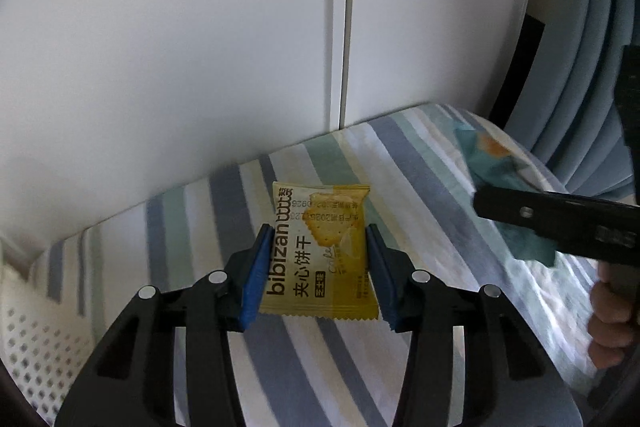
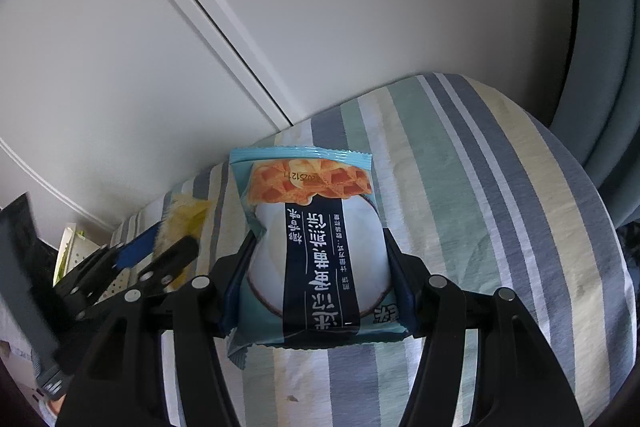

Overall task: Organize snacks
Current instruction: 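Carry the yellow packet over the basket and open the left gripper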

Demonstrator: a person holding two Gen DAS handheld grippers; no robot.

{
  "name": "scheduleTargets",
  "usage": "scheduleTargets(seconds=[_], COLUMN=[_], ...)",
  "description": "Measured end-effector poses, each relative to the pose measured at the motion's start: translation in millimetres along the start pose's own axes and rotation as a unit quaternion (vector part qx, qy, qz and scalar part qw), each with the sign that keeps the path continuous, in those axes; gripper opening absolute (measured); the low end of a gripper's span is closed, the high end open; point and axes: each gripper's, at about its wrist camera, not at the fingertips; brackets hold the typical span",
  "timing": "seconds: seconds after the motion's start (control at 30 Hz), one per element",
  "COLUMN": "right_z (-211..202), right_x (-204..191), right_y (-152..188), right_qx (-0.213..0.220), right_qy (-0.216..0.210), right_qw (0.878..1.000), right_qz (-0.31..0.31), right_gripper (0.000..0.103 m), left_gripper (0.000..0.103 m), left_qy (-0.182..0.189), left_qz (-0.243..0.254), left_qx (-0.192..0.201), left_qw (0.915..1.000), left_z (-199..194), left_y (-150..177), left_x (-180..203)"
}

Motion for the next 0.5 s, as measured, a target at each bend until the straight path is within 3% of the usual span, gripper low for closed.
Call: scheduleTargets(seconds=[0.5], right_z=[-6.3], right_x=[-20.0], right_y=[9.2], right_qx=[0.008], right_qy=[-0.033], right_qw=[0.999], right_qz=[-0.032], right_gripper=[0.059], left_gripper=[0.047], left_qy=[-0.059], left_qz=[-0.038], left_qx=[0.051], left_qw=[0.9962], left_z=[-119.1], left_y=[23.0], left_x=[-2.4])
Point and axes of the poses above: each gripper's, at about its wrist camera, not at the fingertips, and z roughly the way its jaws point, x to its right, y to its underside, and after that the axes turned 13 degrees about z, right-handed
